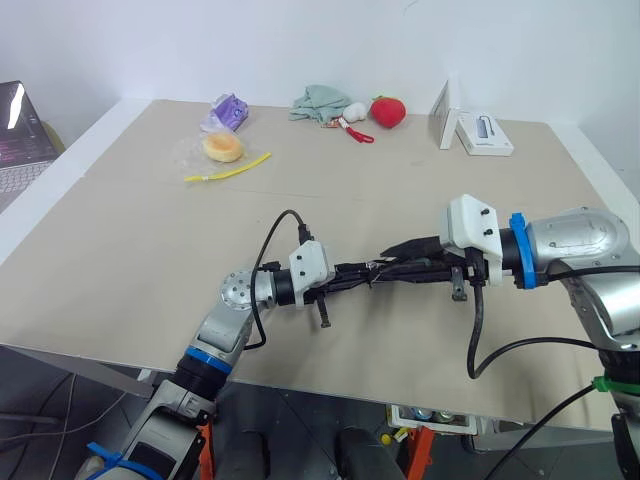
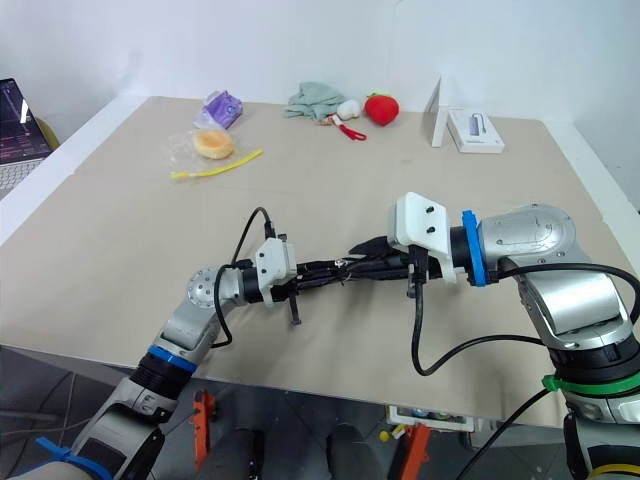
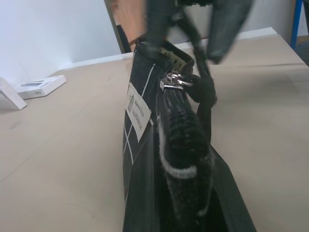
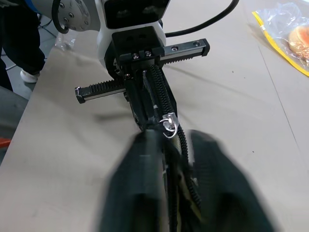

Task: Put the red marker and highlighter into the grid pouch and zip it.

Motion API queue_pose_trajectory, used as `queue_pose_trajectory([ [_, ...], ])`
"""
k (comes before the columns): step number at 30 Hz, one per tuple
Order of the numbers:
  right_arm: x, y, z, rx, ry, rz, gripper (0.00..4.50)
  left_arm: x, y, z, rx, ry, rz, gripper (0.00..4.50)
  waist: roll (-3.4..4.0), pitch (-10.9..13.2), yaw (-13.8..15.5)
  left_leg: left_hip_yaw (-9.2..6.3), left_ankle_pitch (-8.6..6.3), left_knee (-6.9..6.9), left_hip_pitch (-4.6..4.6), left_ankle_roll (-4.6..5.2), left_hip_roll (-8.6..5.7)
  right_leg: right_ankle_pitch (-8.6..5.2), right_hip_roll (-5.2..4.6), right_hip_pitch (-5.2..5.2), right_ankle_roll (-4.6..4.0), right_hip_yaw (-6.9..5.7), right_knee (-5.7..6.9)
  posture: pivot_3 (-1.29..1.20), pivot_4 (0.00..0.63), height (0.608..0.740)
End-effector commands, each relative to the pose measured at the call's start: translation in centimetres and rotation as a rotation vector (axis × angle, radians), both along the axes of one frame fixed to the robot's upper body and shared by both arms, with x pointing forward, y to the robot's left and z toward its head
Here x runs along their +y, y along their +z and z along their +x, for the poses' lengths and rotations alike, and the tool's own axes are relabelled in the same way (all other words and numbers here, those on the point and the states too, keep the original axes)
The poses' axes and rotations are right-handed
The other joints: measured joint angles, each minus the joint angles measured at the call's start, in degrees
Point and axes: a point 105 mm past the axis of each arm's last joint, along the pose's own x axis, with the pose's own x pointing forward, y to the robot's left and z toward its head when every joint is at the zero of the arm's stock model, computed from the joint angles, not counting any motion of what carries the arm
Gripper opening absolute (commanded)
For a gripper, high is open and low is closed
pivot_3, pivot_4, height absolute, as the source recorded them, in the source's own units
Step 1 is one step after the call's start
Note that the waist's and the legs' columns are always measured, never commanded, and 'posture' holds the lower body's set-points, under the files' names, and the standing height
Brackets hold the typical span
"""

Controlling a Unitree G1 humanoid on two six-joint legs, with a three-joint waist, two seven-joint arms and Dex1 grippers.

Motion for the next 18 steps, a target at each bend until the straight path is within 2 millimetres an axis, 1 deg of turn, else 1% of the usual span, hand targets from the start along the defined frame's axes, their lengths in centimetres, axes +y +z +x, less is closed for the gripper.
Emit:
queue_pose_trajectory([
  [1,-0.2,0.9,0.1,-0.044,0.001,-0.005,0.02,-0.2,1.3,-0.5,-0.049,-0.012,-0.029,0.0,0.0,0.0,0.0,0.0,0.0,0.01,0.0,0.0,0.0,0.0,0.0,0.0,0.0,0.0,0.01,0.0,0.15,0.73],
  [4,-0.8,1.2,0.2,-0.051,-0.022,-0.011,0.02,-0.2,1.3,-0.5,-0.05,-0.012,-0.029,0.0,0.0,0.0,0.0,0.0,0.0,0.02,0.0,0.0,0.0,0.0,0.0,0.0,0.0,0.0,0.02,0.0,0.15,0.73],
  [10,-4.2,2.8,1.5,-0.095,-0.161,-0.005,0.02,-0.2,1.4,-0.4,-0.052,-0.01,-0.028,0.0,0.0,0.0,0.01,0.01,0.0,0.05,-0.01,0.0,-0.01,0.0,-0.01,0.0,0.0,0.0,0.03,0.0,0.15,0.73],
  [12,-7.5,3.8,2.2,-0.122,-0.283,-0.016,0.02,-0.1,1.4,-0.4,-0.053,-0.01,-0.027,0.0,0.0,0.0,0.01,0.0,0.0,0.05,-0.01,0.0,-0.01,0.0,0.0,0.0,0.0,0.0,0.03,0.0,0.15,0.73],
  [14,-10.5,4.6,2.5,-0.14,-0.394,-0.023,0.02,-0.1,1.3,-0.4,-0.053,-0.01,-0.026,0.0,0.0,0.0,0.04,0.0,0.0,0.05,-0.01,0.0,-0.01,0.0,-0.01,0.01,0.0,-0.01,0.03,0.0,0.15,0.73],
  [15,-11.4,4.8,2.5,-0.145,-0.423,-0.028,0.02,-0.1,1.3,-0.4,-0.053,-0.009,-0.026,0.0,0.0,0.0,0.1,0.01,0.0,0.05,-0.01,0.0,-0.02,0.0,-0.02,0.01,0.0,0.0,0.02,0.0,0.15,0.73],
  [18,-13.0,4.9,2.5,-0.152,-0.474,-0.04,0.02,-0.1,1.3,-0.4,-0.053,-0.008,-0.025,0.0,0.01,-0.01,0.0,0.04,0.0,0.05,0.0,0.0,-0.05,-0.01,-0.05,0.01,0.01,0.03,0.02,0.0,0.15,0.73],
])
